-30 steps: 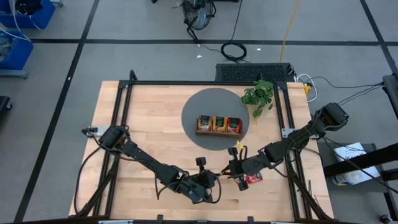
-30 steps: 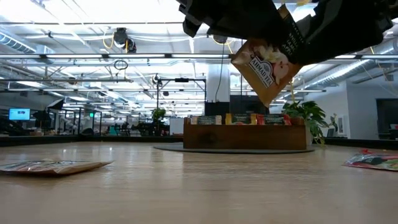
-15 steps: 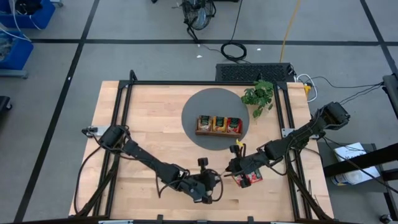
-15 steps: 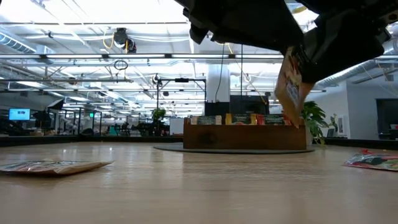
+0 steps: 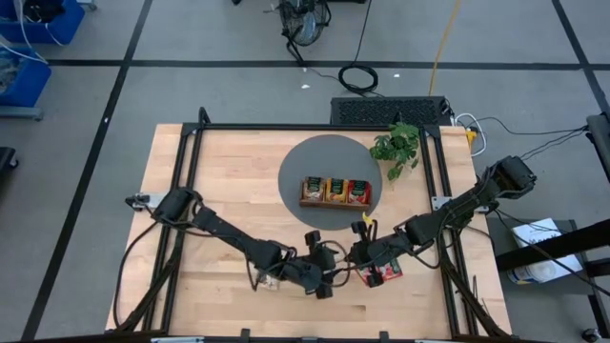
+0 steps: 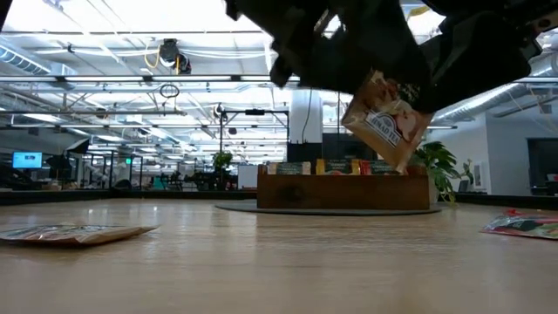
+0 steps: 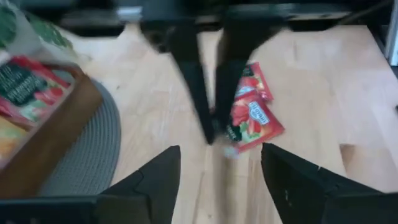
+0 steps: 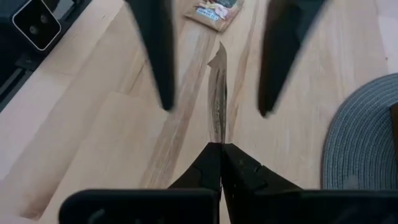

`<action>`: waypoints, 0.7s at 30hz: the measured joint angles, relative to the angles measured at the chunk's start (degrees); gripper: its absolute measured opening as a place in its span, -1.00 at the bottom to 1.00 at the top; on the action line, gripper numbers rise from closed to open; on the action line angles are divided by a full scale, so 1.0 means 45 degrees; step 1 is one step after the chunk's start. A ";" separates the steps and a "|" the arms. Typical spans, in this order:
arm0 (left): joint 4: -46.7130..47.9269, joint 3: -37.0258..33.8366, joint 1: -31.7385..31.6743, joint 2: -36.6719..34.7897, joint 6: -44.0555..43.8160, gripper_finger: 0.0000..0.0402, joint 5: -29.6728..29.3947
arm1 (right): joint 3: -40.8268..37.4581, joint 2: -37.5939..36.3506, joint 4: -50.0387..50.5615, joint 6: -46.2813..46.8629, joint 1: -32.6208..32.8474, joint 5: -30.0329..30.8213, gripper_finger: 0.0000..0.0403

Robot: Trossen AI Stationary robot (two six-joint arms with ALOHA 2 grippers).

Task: Pick & Place Tea
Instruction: Put the brown tea bag into the left section of the wooden organizer

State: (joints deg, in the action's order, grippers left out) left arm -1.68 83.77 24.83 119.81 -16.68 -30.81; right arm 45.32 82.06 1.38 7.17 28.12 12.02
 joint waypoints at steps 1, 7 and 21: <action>0.0069 0.0000 -0.0079 0.0000 -0.0142 0.10 0.0245 | 0.0000 0.0000 0.0035 -0.0011 0.0000 -0.0009 -1.00; 0.0105 0.0000 -0.0222 0.0000 0.0082 -0.30 0.0637 | 0.0005 0.0000 0.0133 -0.0027 0.0000 -0.0007 -1.00; 0.0671 0.0005 0.0030 0.0000 0.1701 -0.97 -0.0039 | 0.0005 0.0015 -0.0153 -0.0223 -0.0009 0.0357 -1.00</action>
State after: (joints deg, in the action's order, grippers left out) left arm 1.34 83.79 24.97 119.81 -9.02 -30.98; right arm 45.34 82.13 0.69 6.16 28.08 13.63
